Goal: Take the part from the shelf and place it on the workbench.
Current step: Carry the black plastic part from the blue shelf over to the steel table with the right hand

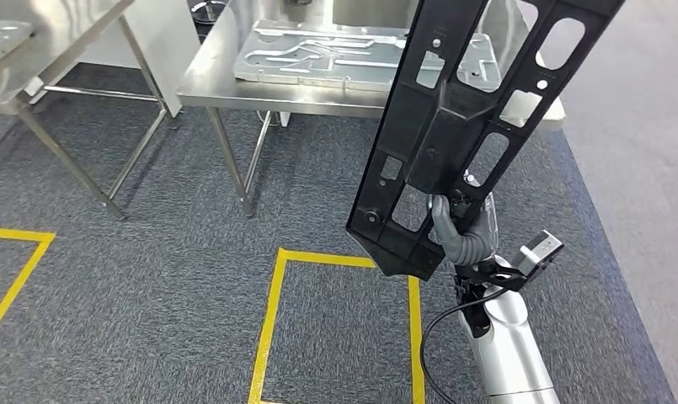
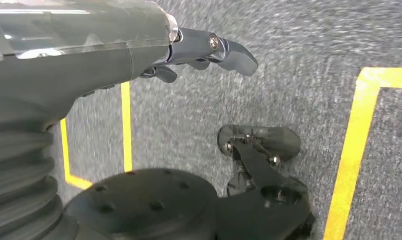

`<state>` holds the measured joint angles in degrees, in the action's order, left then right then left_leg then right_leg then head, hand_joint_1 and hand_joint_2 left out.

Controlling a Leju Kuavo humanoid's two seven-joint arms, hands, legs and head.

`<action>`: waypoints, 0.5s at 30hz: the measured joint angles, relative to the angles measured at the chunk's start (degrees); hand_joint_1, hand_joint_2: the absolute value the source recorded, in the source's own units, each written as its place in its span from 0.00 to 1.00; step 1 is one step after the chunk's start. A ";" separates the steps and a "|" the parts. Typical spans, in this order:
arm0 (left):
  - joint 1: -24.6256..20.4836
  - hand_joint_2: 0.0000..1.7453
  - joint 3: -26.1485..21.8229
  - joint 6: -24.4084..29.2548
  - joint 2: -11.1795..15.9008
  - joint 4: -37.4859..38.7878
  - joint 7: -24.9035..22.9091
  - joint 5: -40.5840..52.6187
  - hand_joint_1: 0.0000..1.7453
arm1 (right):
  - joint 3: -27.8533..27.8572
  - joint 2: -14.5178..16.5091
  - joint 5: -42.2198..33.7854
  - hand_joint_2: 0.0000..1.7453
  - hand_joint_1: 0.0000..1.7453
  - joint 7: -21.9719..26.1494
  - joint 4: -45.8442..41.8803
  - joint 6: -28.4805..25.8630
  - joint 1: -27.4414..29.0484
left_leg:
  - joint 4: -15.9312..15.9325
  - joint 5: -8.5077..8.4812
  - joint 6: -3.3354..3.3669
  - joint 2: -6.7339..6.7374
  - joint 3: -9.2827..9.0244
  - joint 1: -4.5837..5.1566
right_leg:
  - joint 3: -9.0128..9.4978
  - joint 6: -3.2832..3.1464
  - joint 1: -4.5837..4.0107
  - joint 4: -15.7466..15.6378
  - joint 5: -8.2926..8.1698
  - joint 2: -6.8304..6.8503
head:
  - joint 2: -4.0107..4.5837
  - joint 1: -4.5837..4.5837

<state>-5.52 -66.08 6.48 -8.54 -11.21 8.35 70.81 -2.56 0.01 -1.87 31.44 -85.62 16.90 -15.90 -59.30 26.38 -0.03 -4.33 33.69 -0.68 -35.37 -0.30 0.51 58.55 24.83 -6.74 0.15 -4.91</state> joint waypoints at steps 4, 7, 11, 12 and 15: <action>-0.15 1.00 -0.02 -0.09 -0.03 0.00 0.23 0.00 0.00 | -0.17 -0.07 0.14 1.00 1.00 -0.41 -0.13 -0.03 0.03 | 1.75 -0.40 1.02 1.60 -0.87 0.13 | -0.62 1.45 0.35 0.16 -0.01 -0.45 | 0.00 0.00; -0.18 1.00 -0.02 -0.16 -0.11 0.00 0.32 -0.01 0.00 | -0.22 0.06 0.15 1.00 1.00 -0.62 -0.20 -0.03 -0.37 | 2.77 -0.74 1.81 4.01 -1.49 0.16 | -4.27 1.89 0.07 7.58 4.07 4.88 | 0.00 0.00; 0.00 1.00 -0.04 -0.28 -0.14 0.00 0.26 0.00 0.00 | -0.28 0.28 0.16 1.00 1.00 -0.92 -0.10 -0.05 -0.38 | 2.66 -0.33 1.77 7.20 -1.59 0.26 | -7.47 2.65 0.69 13.60 4.94 6.41 | 0.01 0.00; -0.01 1.00 -0.04 -0.29 -0.17 0.00 0.26 0.00 0.00 | -0.28 0.28 0.17 1.00 1.00 -0.98 -0.09 -0.06 -0.39 | 2.54 -0.14 1.61 7.85 -1.68 0.24 | -5.74 2.80 0.82 10.38 3.11 7.11 | 0.00 0.01; -0.04 1.00 -0.04 -0.32 -0.25 0.00 0.26 0.01 0.00 | -0.28 0.28 0.23 1.00 1.00 -1.05 -0.13 -0.11 -0.52 | 1.86 0.76 0.70 9.46 -2.01 0.59 | -0.65 2.39 0.55 0.81 -0.22 10.72 | 0.00 0.00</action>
<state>-5.56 -66.12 6.15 -8.79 -11.21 8.61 70.82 -2.84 0.28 -1.65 30.39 -85.76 16.79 -16.42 -57.43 27.14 0.67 5.13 31.69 -0.10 -36.02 2.09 1.06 59.36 24.60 3.98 0.15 -4.91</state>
